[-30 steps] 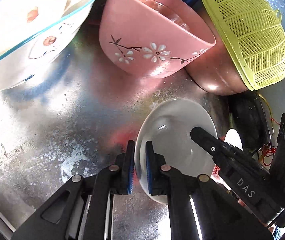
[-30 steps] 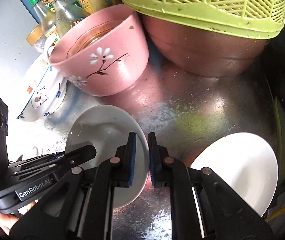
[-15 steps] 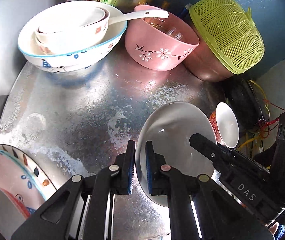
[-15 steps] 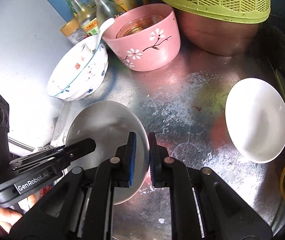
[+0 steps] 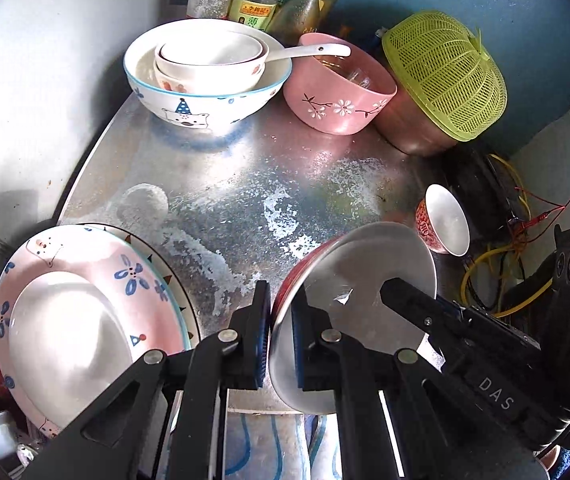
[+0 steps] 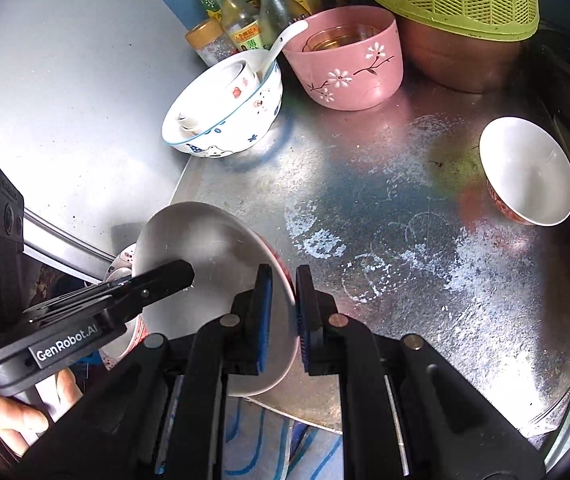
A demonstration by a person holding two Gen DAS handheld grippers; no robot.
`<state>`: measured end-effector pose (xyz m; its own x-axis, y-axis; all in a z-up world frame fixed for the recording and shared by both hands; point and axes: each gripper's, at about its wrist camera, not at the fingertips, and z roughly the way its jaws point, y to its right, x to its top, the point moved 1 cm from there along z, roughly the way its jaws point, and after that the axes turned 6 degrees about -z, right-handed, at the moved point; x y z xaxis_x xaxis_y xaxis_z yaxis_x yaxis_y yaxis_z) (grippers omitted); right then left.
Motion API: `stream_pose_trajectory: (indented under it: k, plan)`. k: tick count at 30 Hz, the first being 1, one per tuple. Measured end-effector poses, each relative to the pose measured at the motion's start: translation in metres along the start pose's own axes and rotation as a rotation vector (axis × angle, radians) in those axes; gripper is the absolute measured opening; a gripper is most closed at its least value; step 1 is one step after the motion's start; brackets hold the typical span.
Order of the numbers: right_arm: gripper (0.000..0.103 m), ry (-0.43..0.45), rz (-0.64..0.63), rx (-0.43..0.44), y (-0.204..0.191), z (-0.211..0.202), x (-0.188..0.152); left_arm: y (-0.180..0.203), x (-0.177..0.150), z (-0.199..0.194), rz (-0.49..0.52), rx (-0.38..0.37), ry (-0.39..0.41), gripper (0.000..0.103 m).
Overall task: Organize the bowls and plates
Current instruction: 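Carry the saucer with both grippers and lower it into the 'lovable' bowl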
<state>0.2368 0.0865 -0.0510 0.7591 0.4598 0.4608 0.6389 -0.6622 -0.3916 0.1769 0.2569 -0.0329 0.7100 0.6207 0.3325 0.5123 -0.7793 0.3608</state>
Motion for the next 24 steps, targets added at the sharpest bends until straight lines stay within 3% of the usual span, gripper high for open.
stream_pose_trajectory:
  k: [10, 24]
  plan:
    - [0.013, -0.028, -0.078, 0.073, -0.047, 0.003, -0.005, -0.042, -0.008, -0.043, -0.08, 0.041, 0.062, 0.008]
    - [0.013, -0.077, -0.233, 0.169, -0.133, 0.033, 0.014, -0.121, -0.013, -0.082, -0.233, 0.126, 0.126, 0.008]
